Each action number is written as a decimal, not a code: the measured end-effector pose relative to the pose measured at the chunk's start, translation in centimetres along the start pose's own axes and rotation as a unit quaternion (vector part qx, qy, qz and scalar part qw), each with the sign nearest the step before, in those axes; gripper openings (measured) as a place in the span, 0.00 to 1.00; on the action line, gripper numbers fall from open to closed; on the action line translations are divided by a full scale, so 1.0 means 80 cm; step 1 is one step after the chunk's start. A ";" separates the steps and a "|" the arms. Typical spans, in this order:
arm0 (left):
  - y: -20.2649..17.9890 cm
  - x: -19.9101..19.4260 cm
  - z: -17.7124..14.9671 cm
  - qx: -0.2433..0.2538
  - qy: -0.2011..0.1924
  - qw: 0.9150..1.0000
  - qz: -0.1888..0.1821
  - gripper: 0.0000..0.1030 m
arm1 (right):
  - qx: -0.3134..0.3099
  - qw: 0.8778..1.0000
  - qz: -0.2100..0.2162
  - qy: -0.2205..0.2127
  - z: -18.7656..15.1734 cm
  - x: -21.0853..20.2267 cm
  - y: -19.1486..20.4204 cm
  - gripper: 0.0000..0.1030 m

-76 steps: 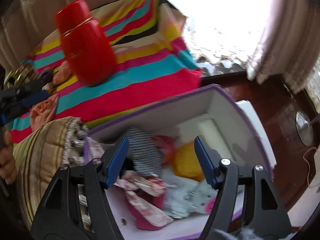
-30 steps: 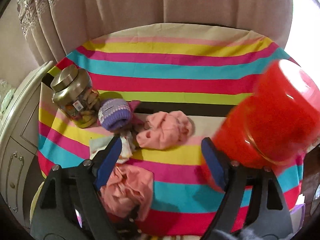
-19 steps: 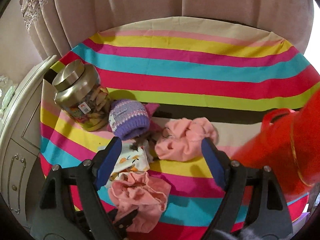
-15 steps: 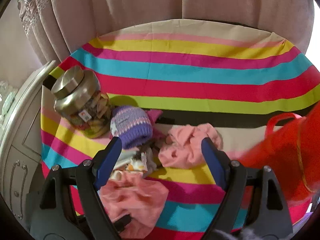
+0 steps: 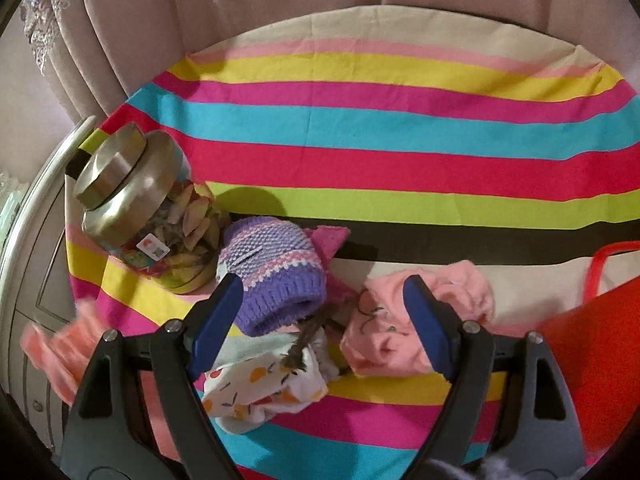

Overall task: Organize soft objects
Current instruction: 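Grasp the pink towel with the left tool while the right tool reaches toward the purple knit hat, then close the right tool on the purple knit hat and lift it, then carry the towel and knit hat to the box and open both tools inside, then move both open tools back over the items on the striped sheet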

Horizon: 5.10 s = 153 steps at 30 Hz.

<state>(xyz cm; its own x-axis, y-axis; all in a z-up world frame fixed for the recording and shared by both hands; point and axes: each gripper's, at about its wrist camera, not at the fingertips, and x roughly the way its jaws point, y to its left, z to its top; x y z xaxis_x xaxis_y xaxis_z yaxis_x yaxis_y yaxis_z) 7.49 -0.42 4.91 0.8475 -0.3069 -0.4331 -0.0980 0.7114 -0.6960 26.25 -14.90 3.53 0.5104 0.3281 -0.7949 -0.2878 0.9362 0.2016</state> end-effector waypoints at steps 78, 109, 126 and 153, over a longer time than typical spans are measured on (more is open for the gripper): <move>-0.235 0.034 -0.181 0.230 0.291 0.905 -0.209 0.13 | 0.162 0.965 -0.207 0.008 -0.414 -0.343 -0.327 0.20; -0.270 0.064 -0.267 0.287 0.396 0.853 -0.182 0.49 | 0.180 0.966 -0.184 0.036 -0.433 -0.337 -0.341 0.70; -0.212 0.077 -0.153 0.242 0.303 0.911 -0.136 0.49 | 0.116 0.981 -0.152 0.016 -0.348 -0.307 -0.263 0.70; -0.017 0.070 0.028 0.082 0.155 0.984 -0.023 0.49 | 0.029 0.999 -0.034 0.024 -0.195 -0.168 -0.082 0.70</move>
<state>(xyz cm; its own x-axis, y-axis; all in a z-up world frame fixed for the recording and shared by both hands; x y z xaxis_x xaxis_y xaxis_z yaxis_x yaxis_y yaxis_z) 13.52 -1.72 4.74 0.6470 -0.5005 -0.5752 0.0430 0.7771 -0.6279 8.62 -27.45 3.98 0.4879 0.2591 -0.8336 -0.2056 0.9622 0.1787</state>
